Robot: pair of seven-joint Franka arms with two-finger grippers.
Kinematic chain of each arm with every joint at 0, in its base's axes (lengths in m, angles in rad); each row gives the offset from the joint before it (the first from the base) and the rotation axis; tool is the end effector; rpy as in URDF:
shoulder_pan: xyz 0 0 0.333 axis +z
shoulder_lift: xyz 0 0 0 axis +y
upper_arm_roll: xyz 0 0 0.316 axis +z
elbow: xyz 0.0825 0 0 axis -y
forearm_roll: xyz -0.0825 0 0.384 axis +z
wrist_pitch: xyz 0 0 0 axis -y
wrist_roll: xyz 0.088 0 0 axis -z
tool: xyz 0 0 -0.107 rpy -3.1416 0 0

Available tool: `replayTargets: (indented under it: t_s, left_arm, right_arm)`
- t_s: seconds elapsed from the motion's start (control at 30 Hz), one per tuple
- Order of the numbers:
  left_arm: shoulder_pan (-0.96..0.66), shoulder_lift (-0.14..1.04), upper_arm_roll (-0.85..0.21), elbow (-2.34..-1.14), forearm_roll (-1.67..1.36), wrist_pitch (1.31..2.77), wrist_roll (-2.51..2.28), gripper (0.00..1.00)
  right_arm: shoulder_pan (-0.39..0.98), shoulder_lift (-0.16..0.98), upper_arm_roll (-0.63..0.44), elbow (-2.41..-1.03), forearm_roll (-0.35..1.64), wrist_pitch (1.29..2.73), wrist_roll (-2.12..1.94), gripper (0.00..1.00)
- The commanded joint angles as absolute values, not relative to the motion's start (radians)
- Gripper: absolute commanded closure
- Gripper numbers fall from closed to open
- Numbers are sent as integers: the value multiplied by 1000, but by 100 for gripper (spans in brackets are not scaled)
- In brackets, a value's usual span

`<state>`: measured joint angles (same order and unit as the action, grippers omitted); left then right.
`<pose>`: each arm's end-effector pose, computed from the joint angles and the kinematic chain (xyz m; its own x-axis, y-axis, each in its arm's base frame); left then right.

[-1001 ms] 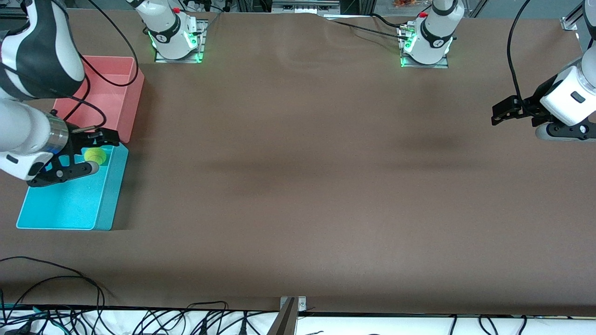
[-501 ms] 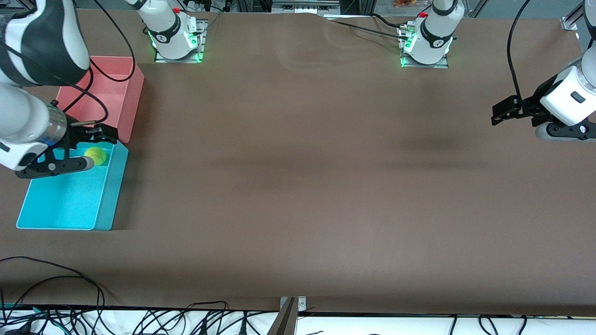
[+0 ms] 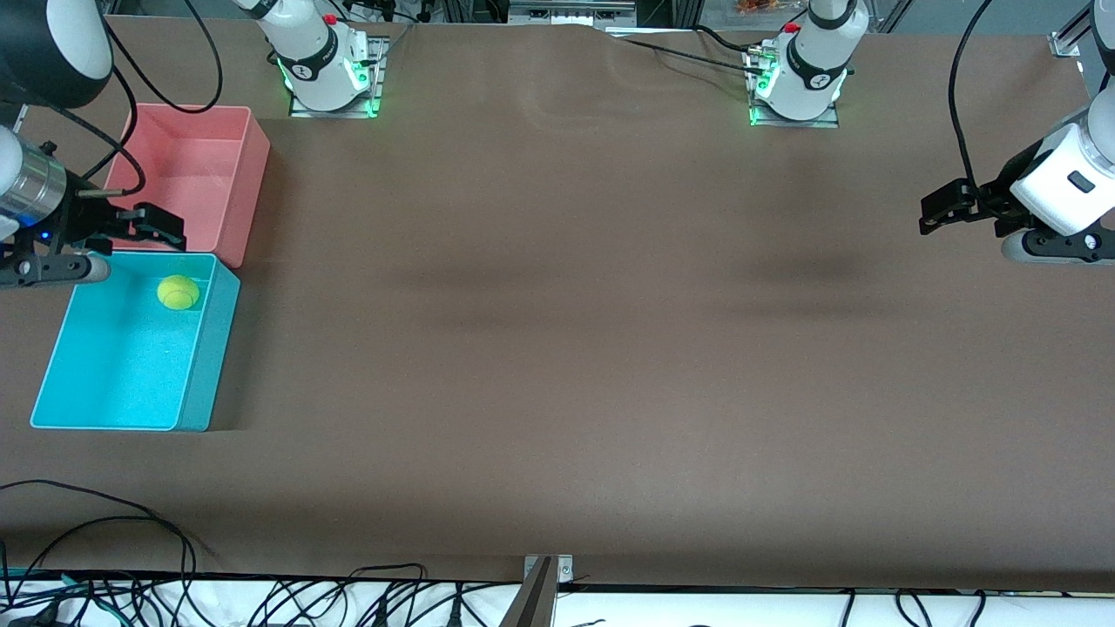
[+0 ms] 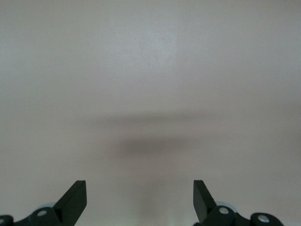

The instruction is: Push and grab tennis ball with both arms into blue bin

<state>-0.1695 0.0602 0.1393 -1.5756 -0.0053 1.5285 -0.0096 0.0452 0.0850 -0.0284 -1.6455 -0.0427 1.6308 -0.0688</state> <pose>0.5655 -0.0199 0.5854 0.9941 -0.0200 -0.1065 -0.0206 -0.9998 -0.0041 0.5782 0.0060 0.5461 0.9909 0.0878 -0.1024 0.0920 -0.9950 0.0376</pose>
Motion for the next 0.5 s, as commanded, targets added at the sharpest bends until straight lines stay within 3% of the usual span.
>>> replayTargets:
  t_s: [0.0, 0.2, 0.47]
  left_arm:
    - [-172, 49, 137, -1583, 17, 1522, 3, 0]
    - [-172, 49, 137, -1585, 17, 1522, 3, 0]
    - [-172, 49, 137, -1583, 17, 1522, 3, 0]
  right_arm:
    - [58, -75, -51, -1860, -25, 1712, -52, 0]
    - [-20, -75, -31, -1850, -20, 1735, -54, 0]
    - [-43, -67, 2, -1736, 5, 1620, -60, 0]
